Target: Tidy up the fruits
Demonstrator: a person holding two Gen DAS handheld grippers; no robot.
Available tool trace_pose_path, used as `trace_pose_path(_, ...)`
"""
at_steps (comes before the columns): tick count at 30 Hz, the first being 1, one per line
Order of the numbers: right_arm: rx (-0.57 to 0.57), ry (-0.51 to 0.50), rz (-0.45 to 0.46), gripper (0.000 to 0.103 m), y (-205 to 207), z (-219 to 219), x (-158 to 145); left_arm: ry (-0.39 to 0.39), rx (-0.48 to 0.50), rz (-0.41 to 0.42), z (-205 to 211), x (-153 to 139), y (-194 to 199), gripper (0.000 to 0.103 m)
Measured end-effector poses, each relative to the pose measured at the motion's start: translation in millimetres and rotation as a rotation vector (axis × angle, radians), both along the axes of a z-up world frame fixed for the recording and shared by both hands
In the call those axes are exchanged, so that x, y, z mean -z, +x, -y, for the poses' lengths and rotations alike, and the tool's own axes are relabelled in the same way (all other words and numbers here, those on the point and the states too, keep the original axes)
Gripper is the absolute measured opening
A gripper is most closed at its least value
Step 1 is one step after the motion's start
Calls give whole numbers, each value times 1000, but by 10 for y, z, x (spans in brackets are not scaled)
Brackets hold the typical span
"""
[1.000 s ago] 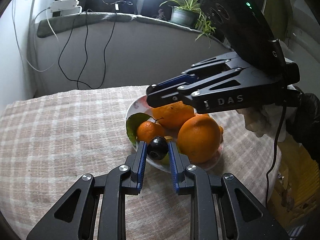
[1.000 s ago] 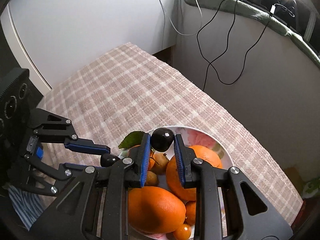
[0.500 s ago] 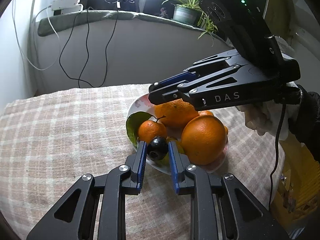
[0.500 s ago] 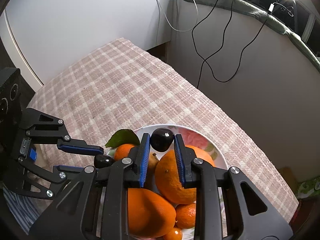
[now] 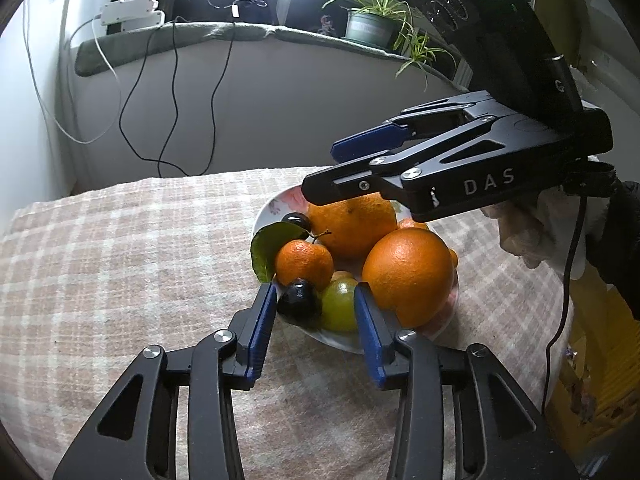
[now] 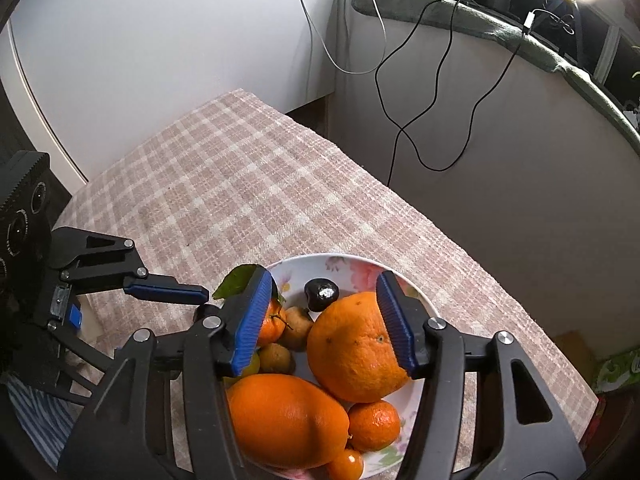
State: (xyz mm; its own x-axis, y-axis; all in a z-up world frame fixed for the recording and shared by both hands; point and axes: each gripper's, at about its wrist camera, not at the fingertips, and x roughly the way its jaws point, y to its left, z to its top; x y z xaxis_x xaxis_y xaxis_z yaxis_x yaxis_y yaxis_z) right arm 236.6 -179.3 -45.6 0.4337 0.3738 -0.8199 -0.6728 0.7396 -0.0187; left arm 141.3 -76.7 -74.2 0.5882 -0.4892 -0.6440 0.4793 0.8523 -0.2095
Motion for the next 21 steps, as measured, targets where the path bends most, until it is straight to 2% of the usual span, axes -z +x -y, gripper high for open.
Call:
trace_pose_path(14,17,45,39,59,-221,153,-170,12,-19,30,0,-125,-142,43)
trace_pose_path(18,29,55,67,67,-334,209,-221,25,-23,52,19,-190,-212,43)
trace_pose_path(21,47,76,78,67,-404,280,-265,39,-25,78,40,-246,-294,43)
